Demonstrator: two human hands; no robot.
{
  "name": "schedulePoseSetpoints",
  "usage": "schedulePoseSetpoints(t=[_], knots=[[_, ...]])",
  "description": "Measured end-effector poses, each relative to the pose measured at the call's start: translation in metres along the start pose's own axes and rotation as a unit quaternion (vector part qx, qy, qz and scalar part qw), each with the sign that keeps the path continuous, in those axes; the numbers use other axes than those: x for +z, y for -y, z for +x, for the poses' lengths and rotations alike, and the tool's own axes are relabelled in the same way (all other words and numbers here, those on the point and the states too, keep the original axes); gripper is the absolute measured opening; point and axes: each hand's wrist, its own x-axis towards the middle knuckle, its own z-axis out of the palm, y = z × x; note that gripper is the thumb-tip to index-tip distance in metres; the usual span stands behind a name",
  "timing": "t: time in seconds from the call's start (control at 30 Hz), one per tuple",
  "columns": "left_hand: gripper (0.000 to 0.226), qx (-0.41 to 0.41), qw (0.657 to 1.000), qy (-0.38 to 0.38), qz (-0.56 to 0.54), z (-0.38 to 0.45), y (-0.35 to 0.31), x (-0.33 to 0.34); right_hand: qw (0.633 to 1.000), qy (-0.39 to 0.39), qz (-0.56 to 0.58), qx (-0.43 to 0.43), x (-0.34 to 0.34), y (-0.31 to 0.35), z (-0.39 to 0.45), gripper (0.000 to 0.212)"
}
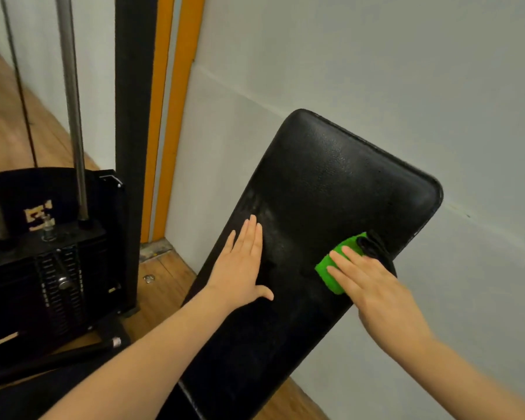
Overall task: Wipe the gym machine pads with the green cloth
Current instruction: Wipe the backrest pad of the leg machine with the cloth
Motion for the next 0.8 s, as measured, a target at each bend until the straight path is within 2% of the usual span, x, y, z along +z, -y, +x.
schedulePoseSetpoints(t=[0.1, 0.2, 0.3, 0.53, 0.67, 0.73, 0.8], knots=[[0.131, 0.000, 0.999, -0.020, -0.029, 0.005, 0.004, 0.010, 0.998, -0.063, 0.005, 0.013, 0.010, 0.010, 0.011, 0.053], [0.131, 0.014, 0.998, -0.050, -0.032, 0.012, 0.014, 0.018, 0.992, -0.119, -0.027, -0.023, 0.029, 0.025, 0.058, 0.052], [0.132, 0.027, 0.996, -0.083, -0.028, 0.013, 0.019, 0.028, 0.991, -0.118, -0.051, -0.038, 0.043, 0.037, 0.089, 0.047], [0.128, 0.032, 0.993, -0.113, -0.014, 0.012, 0.019, 0.034, 0.989, -0.131, -0.069, -0.027, 0.054, 0.027, 0.013, 0.056], [0.120, 0.037, 0.990, -0.132, -0.021, 0.005, 0.016, 0.039, 0.980, -0.165, -0.104, -0.042, 0.051, 0.033, 0.023, 0.052], [0.119, 0.056, 0.991, -0.122, -0.024, -0.001, 0.018, 0.043, 0.975, -0.182, -0.113, -0.061, 0.044, 0.044, 0.037, 0.043], [0.122, 0.070, 0.992, -0.103, -0.013, -0.008, 0.022, 0.049, 0.979, -0.154, -0.125, -0.053, 0.043, 0.046, 0.044, 0.042]])
